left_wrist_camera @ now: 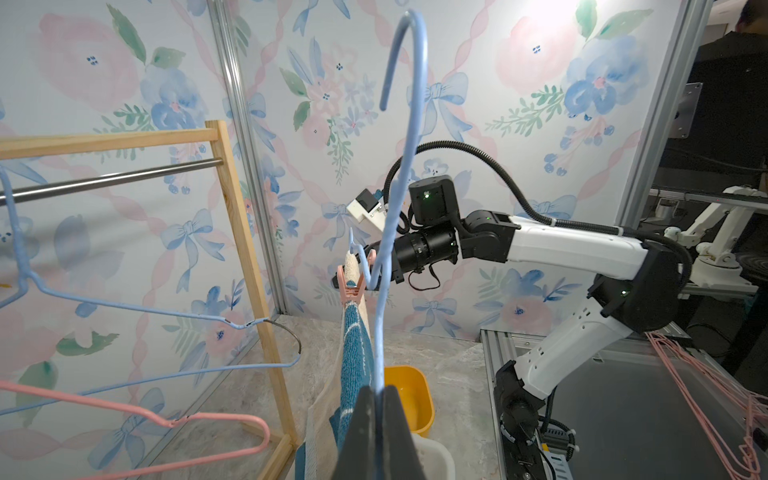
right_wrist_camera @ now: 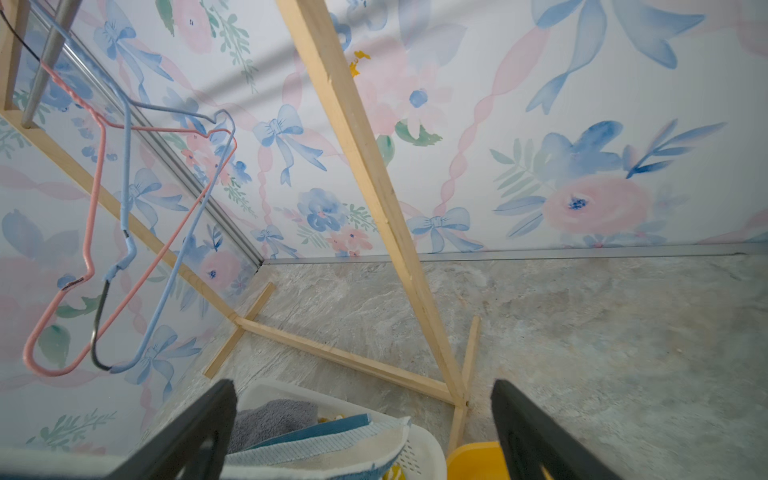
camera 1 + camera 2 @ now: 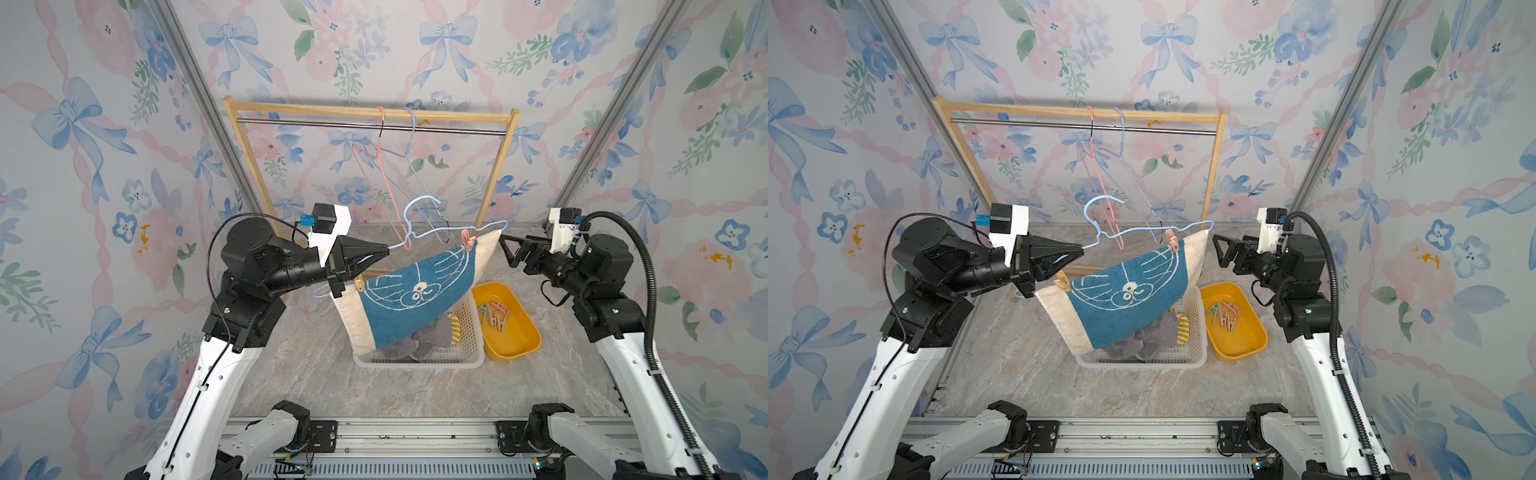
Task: Remove the clothespins securing towels to the hanger
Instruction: Remove the clothespin from the hanger.
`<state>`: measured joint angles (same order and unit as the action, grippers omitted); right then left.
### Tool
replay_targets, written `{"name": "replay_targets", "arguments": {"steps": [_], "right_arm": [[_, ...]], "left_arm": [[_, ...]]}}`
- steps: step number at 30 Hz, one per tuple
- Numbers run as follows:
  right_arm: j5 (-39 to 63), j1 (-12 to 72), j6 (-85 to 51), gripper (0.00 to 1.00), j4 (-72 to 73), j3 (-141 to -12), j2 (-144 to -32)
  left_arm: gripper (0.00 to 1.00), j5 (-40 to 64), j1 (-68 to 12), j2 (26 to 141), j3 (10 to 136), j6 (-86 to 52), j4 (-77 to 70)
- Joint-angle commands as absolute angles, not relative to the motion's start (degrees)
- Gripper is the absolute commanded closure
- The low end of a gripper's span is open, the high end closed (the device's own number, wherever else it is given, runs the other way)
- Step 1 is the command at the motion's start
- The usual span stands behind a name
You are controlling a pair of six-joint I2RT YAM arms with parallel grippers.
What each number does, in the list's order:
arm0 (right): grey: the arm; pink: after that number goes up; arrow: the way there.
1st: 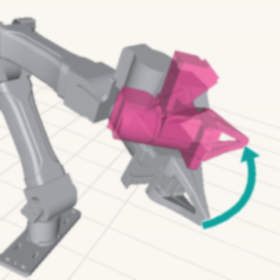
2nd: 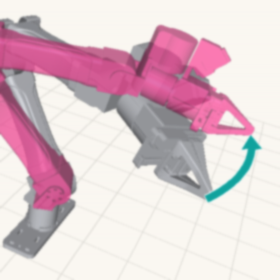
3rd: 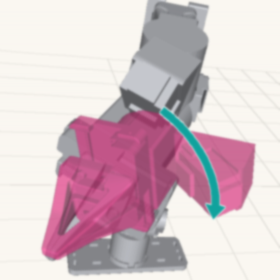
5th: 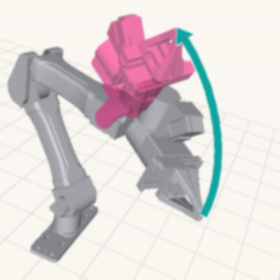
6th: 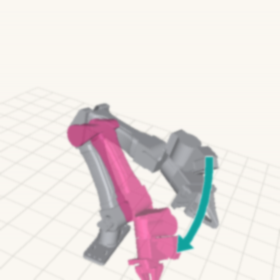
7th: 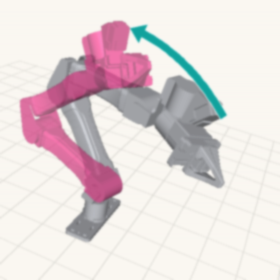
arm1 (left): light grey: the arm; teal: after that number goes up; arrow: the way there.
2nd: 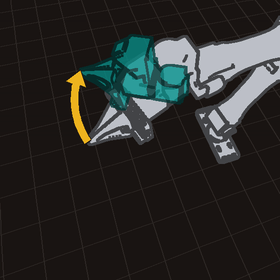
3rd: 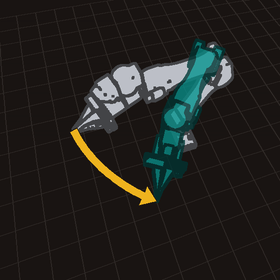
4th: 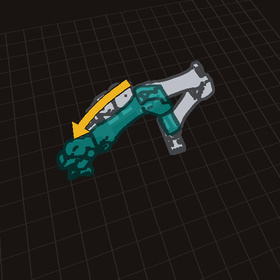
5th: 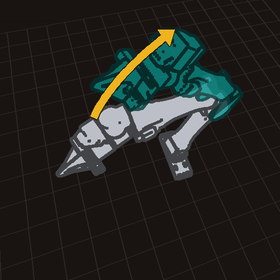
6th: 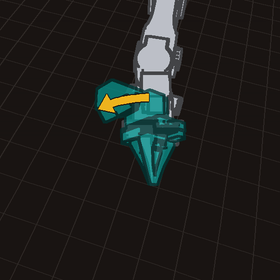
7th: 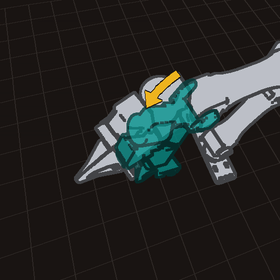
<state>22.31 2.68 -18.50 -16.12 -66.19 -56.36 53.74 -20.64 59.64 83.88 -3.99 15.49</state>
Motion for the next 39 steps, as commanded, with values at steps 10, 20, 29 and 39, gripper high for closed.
{"name": "replay_targets", "arguments": {"steps": [10,20,29,39], "right_arm": [[21.73,0.00,-19.12,0.02,-19.30,-64.52,-52.87],[20.36,9.97,-11.95,0.03,-21.66,-65.57,-52.05],[20.92,23.69,-3.31,0.03,-20.39,-66.01,-51.15],[24.90,32.41,3.52,0.01,-17.91,-63.64,-51.86]], "left_arm": [[1.00,49.94,-21.46,60.73,73.62,0.33,12.65],[1.00,46.66,-25.21,59.36,69.63,1.40,12.66],[1.00,44.49,-27.07,61.72,68.23,-0.10,12.66],[1.00,41.59,-26.84,62.15,65.72,-1.91,12.66]]}}
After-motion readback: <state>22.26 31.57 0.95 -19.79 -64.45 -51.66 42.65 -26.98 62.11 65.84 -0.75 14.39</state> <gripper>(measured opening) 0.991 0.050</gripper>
